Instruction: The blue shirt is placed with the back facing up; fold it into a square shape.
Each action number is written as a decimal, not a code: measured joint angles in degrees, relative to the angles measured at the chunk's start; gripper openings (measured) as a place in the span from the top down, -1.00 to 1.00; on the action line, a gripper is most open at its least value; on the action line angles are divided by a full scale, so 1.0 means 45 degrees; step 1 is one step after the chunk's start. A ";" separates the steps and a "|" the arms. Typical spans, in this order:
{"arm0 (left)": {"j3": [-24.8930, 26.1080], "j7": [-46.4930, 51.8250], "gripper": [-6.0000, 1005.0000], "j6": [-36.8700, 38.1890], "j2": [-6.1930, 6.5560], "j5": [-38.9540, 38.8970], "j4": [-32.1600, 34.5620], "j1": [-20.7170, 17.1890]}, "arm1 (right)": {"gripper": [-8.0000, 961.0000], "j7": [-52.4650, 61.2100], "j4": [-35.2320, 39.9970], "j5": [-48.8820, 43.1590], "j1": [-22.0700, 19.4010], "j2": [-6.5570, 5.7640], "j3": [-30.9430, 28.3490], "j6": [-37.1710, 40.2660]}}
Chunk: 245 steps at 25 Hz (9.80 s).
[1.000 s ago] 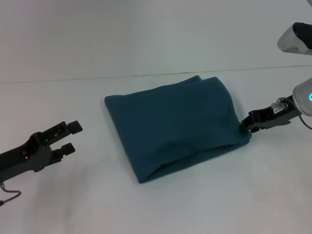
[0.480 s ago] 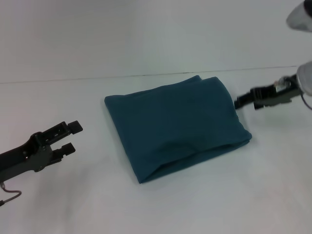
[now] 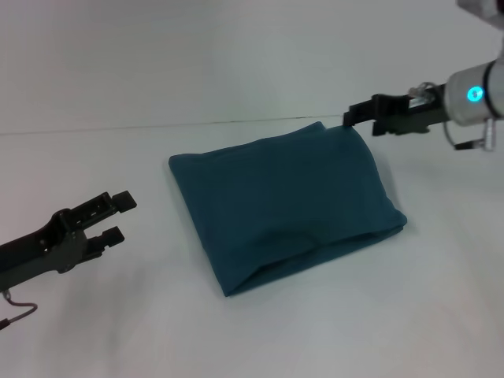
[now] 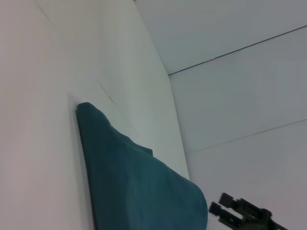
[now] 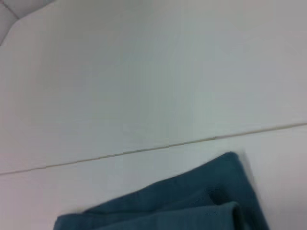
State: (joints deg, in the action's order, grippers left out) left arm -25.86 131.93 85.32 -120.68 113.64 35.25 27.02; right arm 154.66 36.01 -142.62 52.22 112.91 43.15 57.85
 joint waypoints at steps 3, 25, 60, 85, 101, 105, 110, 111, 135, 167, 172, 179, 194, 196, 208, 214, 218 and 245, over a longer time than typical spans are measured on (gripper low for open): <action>-0.0002 -0.0001 -0.88 -0.0038 -0.0011 0.0000 0.0000 0.0011 | -0.38 0.0211 -0.1335 0.0174 0.0322 -0.0053 -0.0049 -0.0998; -0.0031 -0.0151 -0.87 -0.0326 -0.0038 0.0000 0.0000 0.0011 | -0.37 0.0500 -0.2677 0.1728 0.0244 0.0017 -0.0036 -0.2854; -0.5110 0.1416 -0.87 -0.5055 -0.0336 0.1106 -0.1516 0.2796 | -0.37 0.0318 -0.2454 0.1691 0.0271 -0.0054 0.0118 -0.1889; -0.5776 0.1428 -0.36 -0.6127 -0.0721 0.1005 -0.1925 0.3698 | -0.37 0.0318 -0.2455 0.1713 0.0272 -0.0033 0.0000 -0.1876; -0.5586 0.1596 0.73 -0.2868 -0.0476 0.1000 -0.0152 0.2502 | -0.37 0.0319 -0.1748 0.1728 -0.0135 -0.0131 0.0001 -0.0895; -0.5064 0.1617 0.75 -0.1669 0.0044 0.1213 0.0113 0.1993 | -0.37 0.0320 -0.1689 0.1732 -0.0237 -0.0186 0.0001 -0.0622; -0.3801 0.1620 0.75 -0.1304 0.0534 0.2939 0.0150 0.1927 | -0.37 0.0319 -0.1538 0.1734 -0.0277 -0.0190 0.0039 -0.0223; -0.3539 0.1618 0.75 -0.1314 0.0599 0.3414 0.0152 0.1996 | -0.37 0.0319 -0.1496 0.1733 -0.0277 -0.0190 0.0050 -0.0145; -0.1795 0.2621 0.18 -0.0631 0.0469 0.4460 0.2686 0.1230 | -0.37 0.0319 -0.1284 0.1732 -0.0250 -0.0151 0.0072 0.0196; -0.2455 0.0503 -0.50 0.0259 -0.0131 0.0868 0.0504 0.0914 | -0.36 -0.0648 -0.1156 0.1829 -0.0172 -0.0157 0.0011 0.0908; -0.1798 -0.0757 -0.50 0.1949 0.0408 0.1033 0.1030 0.0683 | -0.36 -0.2682 -0.0381 0.2640 -0.0514 -0.0265 -0.0017 0.2903; -0.1704 -0.1868 -0.51 0.2899 0.0566 0.1429 0.2016 0.0344 | -0.36 -0.3649 0.0643 0.3146 -0.1128 -0.0523 -0.0038 0.5169; -0.1788 -0.4016 -0.51 0.4106 0.0527 0.2056 0.2747 0.0231 | -0.36 -0.8474 0.0887 0.3165 -0.1394 -0.0265 0.0073 0.8003; -0.1792 -0.4913 -0.51 0.4320 0.0476 0.2072 0.2918 0.0092 | -0.36 -0.9796 0.1123 0.3101 -0.1697 0.0014 0.0107 0.8309; -0.2525 -0.7493 -0.50 0.3876 -0.0016 0.2111 0.2812 -0.0040 | -0.35 -1.2179 0.1200 0.2941 -0.2676 0.1479 0.1363 0.8452; -0.3445 -0.7552 -0.50 0.3210 -0.0023 0.2111 0.2750 0.0014 | -0.34 -1.3060 0.0612 0.3893 -0.2769 0.1477 0.1316 0.8078; -0.3468 -0.7366 -0.51 0.3097 0.0028 0.2112 0.2482 0.0201 | -0.27 -1.3732 0.0480 0.4175 -0.2915 0.1511 0.1399 0.8324; -0.4001 -0.6183 -0.69 0.2423 0.0144 0.2125 0.2688 0.0575 | -0.94 -1.4457 0.0991 0.4925 -0.3728 0.1274 0.1013 0.9334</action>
State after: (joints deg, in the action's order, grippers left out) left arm -43.86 104.11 96.23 -120.03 123.20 47.34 29.61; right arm 89.60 40.47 -120.46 35.45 118.64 47.71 99.85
